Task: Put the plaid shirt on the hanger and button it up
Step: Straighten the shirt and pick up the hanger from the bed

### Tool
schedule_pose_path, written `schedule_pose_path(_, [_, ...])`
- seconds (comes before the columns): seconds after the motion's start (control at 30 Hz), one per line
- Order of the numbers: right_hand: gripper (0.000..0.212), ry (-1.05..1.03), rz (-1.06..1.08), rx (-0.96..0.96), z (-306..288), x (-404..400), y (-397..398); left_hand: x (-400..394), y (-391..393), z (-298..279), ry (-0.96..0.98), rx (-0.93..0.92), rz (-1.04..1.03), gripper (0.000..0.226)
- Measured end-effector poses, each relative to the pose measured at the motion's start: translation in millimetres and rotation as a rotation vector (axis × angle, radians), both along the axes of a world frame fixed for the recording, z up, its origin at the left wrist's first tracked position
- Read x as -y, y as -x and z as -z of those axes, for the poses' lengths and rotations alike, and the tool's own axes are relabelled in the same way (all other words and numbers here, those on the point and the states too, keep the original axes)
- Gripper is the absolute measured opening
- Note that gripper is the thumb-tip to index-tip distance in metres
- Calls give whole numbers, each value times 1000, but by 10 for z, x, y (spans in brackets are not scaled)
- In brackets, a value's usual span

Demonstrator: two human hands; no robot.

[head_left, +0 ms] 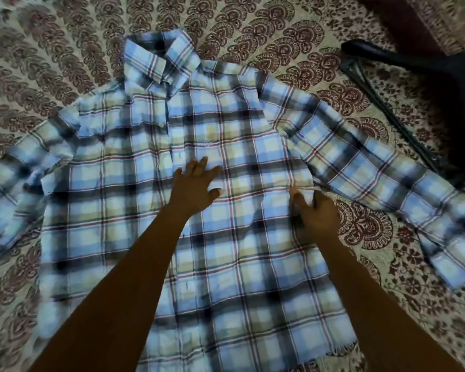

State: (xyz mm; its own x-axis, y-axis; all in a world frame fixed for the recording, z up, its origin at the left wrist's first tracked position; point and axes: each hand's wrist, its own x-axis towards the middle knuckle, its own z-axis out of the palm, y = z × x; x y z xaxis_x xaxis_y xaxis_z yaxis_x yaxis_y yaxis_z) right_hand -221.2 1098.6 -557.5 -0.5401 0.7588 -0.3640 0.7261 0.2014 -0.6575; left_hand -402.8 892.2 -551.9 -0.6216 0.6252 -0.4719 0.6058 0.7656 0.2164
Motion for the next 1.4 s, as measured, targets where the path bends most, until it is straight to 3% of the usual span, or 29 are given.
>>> schedule_pose_path(0.1, [63,66,-49,11,-71,128,-431,228,-381,-100,-43,87,14,66])
schedule_pose_path(0.23, [44,120,-154,178,-122,235,-957,647,-1142,-129,12,155,64,72])
schedule_pose_path(0.27, [50,144,-168,183,-125,246,-1064,742,-1320,-135,-1,159,66,74])
schedule_pose_path(0.33, [58,194,-75,138,-132,266,-1308,948,-1653,-126,3,140,126,70])
schedule_pose_path(0.43, [31,84,85,166,-153,340,-1573,1163,-2036,-99,73,118,197,61])
schedule_pose_path(0.5, [33,10,154,154,-156,430,-1731,1246,-2241,-99,55,79,230,63])
schedule_pose_path(0.6, [35,99,52,154,-243,595,-1864,1309,-2346,-92,55,64,239,61])
schedule_pose_path(0.73, [26,161,-90,297,-239,681,-2043,1336,-2299,-127,-9,118,253,58])
schedule_pose_path(0.9, [18,396,172,18,-516,708,-2201,1515,-2292,-146,-33,136,318,59])
schedule_pose_path(1.0, [21,468,106,182,-544,663,-2372,1639,-2293,-139,11,125,319,57])
schedule_pose_path(1.1, [21,356,61,386,-502,716,-2452,1694,-2364,-138,-63,142,289,57])
schedule_pose_path(1.23, [45,-124,185,519,-577,1062,-2249,1733,-2396,-166,-39,165,229,56])
schedule_pose_path(1.3, [55,-287,226,497,-628,1270,-2068,1761,-2355,-183,-71,196,168,54])
schedule_pose_path(1.4, [47,-411,175,379,-584,1561,-1820,1830,-2244,-238,-138,193,47,50])
